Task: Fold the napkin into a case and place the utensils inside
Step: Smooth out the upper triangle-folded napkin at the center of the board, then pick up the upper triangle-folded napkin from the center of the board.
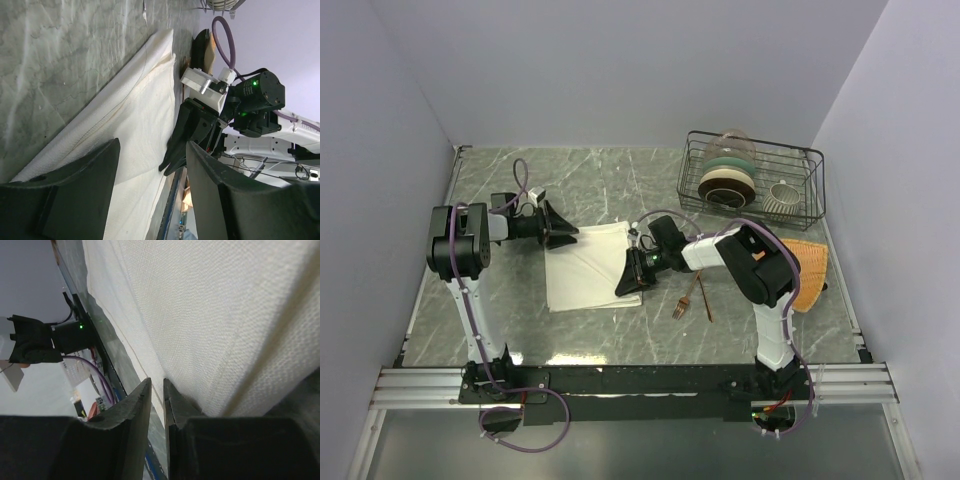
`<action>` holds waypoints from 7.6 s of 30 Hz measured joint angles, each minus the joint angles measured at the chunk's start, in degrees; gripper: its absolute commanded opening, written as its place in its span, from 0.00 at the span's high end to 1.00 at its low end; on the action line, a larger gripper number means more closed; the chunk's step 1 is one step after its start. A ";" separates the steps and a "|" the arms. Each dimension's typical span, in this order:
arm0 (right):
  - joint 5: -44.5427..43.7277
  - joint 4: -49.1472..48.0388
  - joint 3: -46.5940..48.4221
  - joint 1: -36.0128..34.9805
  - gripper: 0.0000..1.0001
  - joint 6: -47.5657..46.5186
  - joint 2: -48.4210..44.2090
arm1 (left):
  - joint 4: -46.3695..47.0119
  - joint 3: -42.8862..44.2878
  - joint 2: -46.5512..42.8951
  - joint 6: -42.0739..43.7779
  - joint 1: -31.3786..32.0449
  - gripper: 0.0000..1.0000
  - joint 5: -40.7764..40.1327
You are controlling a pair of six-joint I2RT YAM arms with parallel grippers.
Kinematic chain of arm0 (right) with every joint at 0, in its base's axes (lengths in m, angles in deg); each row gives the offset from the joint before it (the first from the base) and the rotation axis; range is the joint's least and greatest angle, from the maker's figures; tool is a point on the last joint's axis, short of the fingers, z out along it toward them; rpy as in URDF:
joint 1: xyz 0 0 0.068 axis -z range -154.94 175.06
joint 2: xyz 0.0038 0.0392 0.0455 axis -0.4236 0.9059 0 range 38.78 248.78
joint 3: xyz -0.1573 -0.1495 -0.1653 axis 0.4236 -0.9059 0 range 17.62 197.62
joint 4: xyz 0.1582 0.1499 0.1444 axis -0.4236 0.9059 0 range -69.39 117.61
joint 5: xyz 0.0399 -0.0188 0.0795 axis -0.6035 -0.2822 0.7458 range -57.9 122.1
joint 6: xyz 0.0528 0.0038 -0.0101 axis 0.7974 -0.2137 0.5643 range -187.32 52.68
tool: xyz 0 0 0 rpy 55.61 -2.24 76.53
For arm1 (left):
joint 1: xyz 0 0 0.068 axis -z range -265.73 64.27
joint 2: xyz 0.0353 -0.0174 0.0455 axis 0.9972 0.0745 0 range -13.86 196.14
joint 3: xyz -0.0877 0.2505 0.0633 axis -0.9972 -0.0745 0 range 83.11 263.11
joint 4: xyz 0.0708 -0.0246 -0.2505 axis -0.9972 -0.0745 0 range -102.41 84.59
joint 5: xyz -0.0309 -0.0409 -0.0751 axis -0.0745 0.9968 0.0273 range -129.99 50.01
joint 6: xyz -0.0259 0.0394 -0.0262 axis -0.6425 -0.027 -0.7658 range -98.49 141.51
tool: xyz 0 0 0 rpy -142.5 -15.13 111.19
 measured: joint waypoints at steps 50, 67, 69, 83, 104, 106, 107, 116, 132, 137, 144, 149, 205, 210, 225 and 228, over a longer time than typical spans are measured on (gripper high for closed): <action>-6.21 23.63 10.47 2.97 0.63 -16.70 -6.84 | -30.67 -0.22 -22.01 33.31 11.23 0.73 -18.29; 2.80 1.22 5.38 -2.64 0.30 5.64 -2.47 | -19.39 -2.29 -12.46 18.38 14.58 0.82 -13.60; 3.10 -0.66 5.88 -2.64 0.28 7.45 -0.55 | -19.41 -1.77 -11.52 18.08 14.58 0.83 -13.73; 8.41 -10.97 -0.09 -0.52 0.27 14.43 2.80 | -20.63 -0.09 -5.22 17.64 13.33 0.90 -14.58; 11.54 -18.86 -6.51 0.52 0.28 15.26 1.55 | -22.58 1.40 -3.82 17.68 13.25 0.92 -13.51; 11.54 -18.86 -7.15 0.52 0.28 15.26 1.03 | -22.73 1.36 -3.82 17.68 13.25 0.92 -13.44; 11.52 -18.75 -7.48 0.52 0.28 15.26 0.72 | -22.82 1.36 -3.82 17.68 13.25 0.92 -13.40; 12.76 -14.14 -9.20 0.52 0.28 15.78 -1.95 | -22.99 1.31 -3.82 17.92 13.22 0.87 -13.25; -1.86 24.52 27.78 8.39 0.56 -16.63 -4.26 | -34.73 17.55 -16.15 32.35 11.87 0.44 -14.73; -8.28 25.81 33.20 11.41 0.38 -20.35 -0.42 | -37.44 20.46 -15.17 40.94 11.76 0.44 -18.80; -12.13 26.91 34.88 11.52 0.26 -20.48 8.22 | -39.32 23.71 -8.55 45.42 12.96 0.45 -22.88; -11.52 27.63 35.10 11.52 0.24 -19.69 11.06 | -39.45 23.71 -7.82 46.23 12.94 0.45 -24.13; 2.93 19.34 32.70 10.10 1.00 -20.17 8.92 | -69.55 38.62 10.10 73.79 -0.11 0.48 -16.72; 4.13 18.60 32.02 10.03 1.00 -20.39 6.82 | -69.53 38.53 10.67 74.66 -0.11 0.61 -16.59; 4.33 19.50 31.93 9.99 1.00 -22.60 6.54 | -76.56 38.34 12.13 83.78 -0.04 0.99 -14.82; 3.74 21.07 31.95 9.99 1.00 -24.09 6.29 | -77.05 37.81 11.74 84.37 -0.11 0.99 -14.34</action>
